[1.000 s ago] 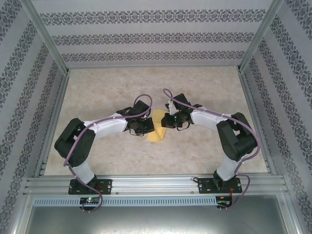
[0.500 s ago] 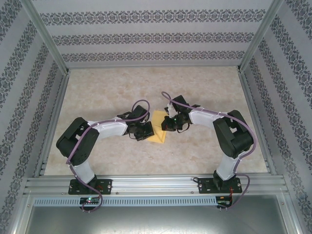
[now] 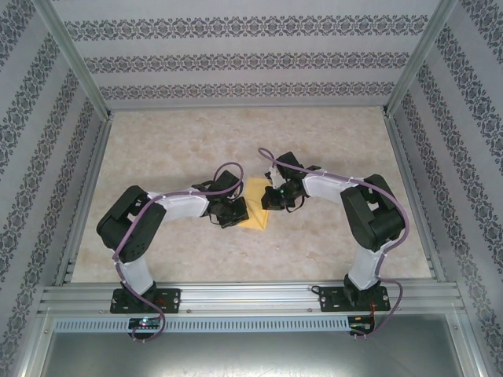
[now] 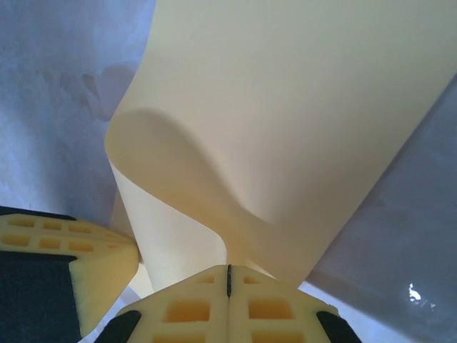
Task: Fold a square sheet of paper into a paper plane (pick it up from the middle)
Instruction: Fold the triangle a second time at the center of the table.
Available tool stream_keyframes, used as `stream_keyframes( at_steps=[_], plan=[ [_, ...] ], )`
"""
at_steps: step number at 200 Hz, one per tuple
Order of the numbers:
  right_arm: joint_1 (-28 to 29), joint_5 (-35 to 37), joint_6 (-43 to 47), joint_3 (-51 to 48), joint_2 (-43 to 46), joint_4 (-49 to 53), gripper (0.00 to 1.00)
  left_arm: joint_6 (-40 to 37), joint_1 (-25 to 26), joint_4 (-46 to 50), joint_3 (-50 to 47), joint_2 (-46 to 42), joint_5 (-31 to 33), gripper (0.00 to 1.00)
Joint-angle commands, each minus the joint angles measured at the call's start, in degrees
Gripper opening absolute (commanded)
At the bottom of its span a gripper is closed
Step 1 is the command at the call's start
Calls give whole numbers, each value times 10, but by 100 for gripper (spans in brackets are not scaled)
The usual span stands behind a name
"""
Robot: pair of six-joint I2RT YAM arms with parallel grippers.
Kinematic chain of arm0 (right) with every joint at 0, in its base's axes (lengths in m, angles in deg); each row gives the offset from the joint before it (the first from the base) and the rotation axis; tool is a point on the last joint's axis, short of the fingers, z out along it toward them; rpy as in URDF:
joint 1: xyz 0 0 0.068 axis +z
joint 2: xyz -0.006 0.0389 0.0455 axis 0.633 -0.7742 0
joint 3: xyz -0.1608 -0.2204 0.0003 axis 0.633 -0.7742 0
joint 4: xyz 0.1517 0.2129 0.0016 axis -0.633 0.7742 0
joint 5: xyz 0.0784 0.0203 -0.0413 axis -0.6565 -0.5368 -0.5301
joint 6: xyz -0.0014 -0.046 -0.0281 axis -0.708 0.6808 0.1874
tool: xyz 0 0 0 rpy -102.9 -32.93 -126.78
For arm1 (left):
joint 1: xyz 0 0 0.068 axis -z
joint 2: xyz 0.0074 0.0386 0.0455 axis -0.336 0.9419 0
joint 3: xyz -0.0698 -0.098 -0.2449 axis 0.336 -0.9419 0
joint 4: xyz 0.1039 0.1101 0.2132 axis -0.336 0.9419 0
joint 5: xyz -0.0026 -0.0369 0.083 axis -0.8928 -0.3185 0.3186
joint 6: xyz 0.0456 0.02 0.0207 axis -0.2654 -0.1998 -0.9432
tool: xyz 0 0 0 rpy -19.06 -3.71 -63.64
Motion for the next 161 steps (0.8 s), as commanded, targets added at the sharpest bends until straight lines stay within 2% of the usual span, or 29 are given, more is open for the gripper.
stream_keyframes(
  at_steps=[1, 161],
  plan=[
    [-6, 19, 19, 18, -15, 20, 3, -7, 5, 39, 8, 14, 19, 4],
    [-9, 37, 30, 38, -37, 37, 4, -16, 5, 48, 21, 25, 12, 4]
  ],
)
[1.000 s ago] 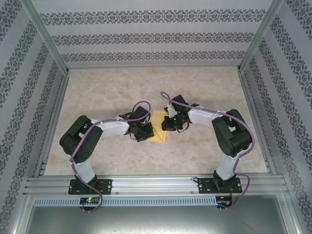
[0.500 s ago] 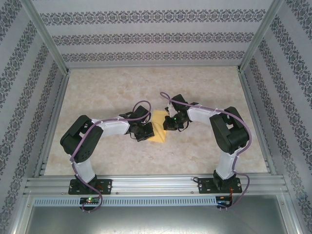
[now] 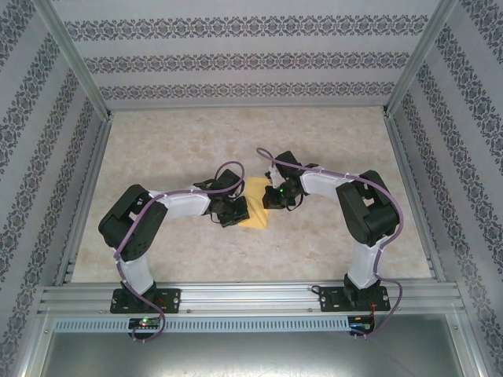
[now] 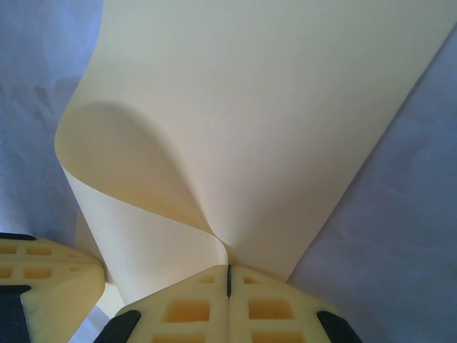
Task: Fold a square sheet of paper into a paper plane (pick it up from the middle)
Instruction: Fold the triangle a second time at the center of the table.
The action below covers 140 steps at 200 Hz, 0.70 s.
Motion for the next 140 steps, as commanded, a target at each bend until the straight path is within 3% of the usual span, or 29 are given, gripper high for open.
stream_keyframes(
  at_steps=[1, 140],
  plan=[
    [-4, 18, 10, 17, -9, 21, 4, -12, 5, 33, 5, 16, 13, 4],
    [-8, 19, 12, 15, -9, 20, 4, -16, 5, 39, 8, 15, 14, 4]
  ],
)
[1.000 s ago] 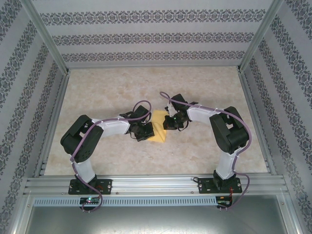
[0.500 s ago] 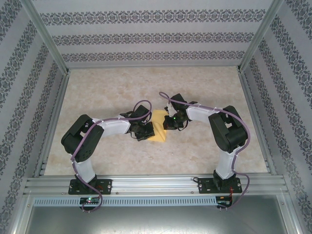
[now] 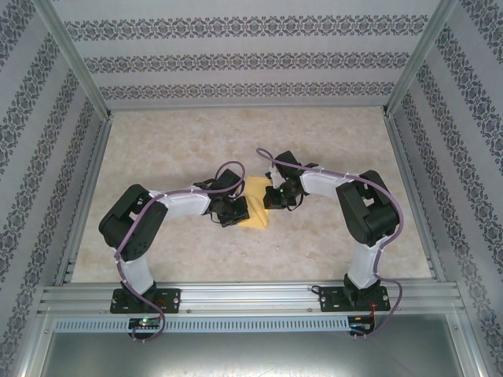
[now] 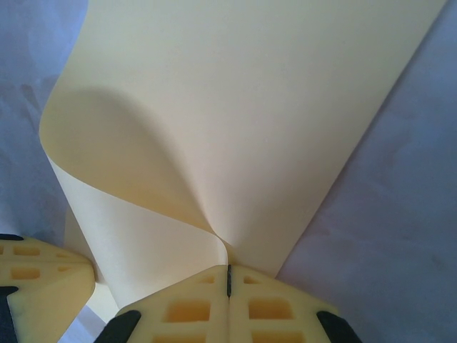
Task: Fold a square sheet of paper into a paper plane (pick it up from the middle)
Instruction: Fold the triangle a second time at the center of the table.
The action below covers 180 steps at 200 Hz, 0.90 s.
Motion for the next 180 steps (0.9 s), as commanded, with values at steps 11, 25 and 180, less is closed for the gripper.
stream_keyframes(
  at_steps=[11, 25, 180],
  plan=[
    [-7, 12, 8, 16, -10, 19, 4, -11, 5, 36, 5, 13, 16, 4],
    [-7, 10, 8, 15, -5, 19, 4, -11, 5, 36, 5, 12, 16, 3],
    [-8, 10, 19, 33, -24, 29, 5, -13, 5, 38, 7, 14, 14, 3]
  ],
)
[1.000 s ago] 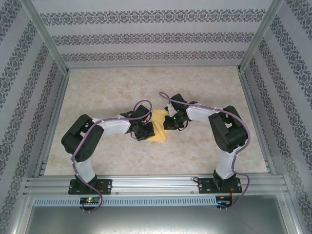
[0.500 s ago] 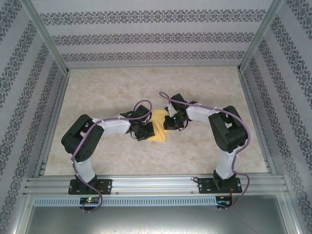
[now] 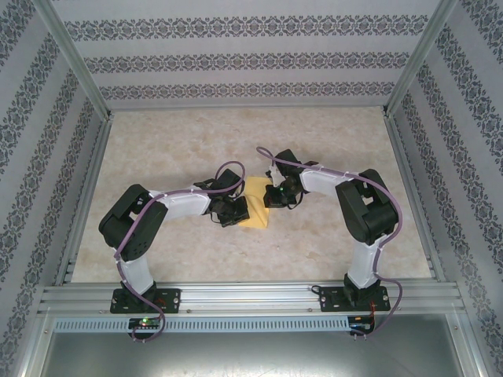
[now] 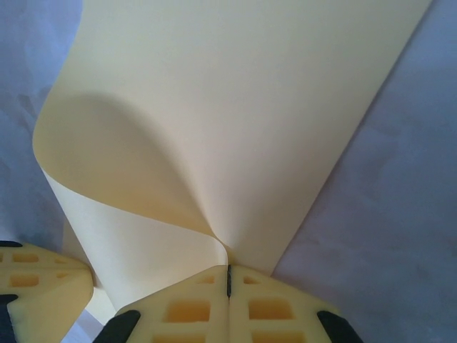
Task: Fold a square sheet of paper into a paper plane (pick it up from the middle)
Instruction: Fold the triangle a second time at the center of the table.
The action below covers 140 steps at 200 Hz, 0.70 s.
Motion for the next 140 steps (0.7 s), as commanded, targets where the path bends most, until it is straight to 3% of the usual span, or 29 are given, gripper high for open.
stream_keyframes(
  at_steps=[1, 140],
  plan=[
    [-4, 7, 15, 16, -15, 14, 5, -11, 5, 37, 7, 14, 15, 3],
    [-2, -10, 23, 20, -22, 10, 6, -14, 5, 38, 10, 17, 12, 3]
  ],
)
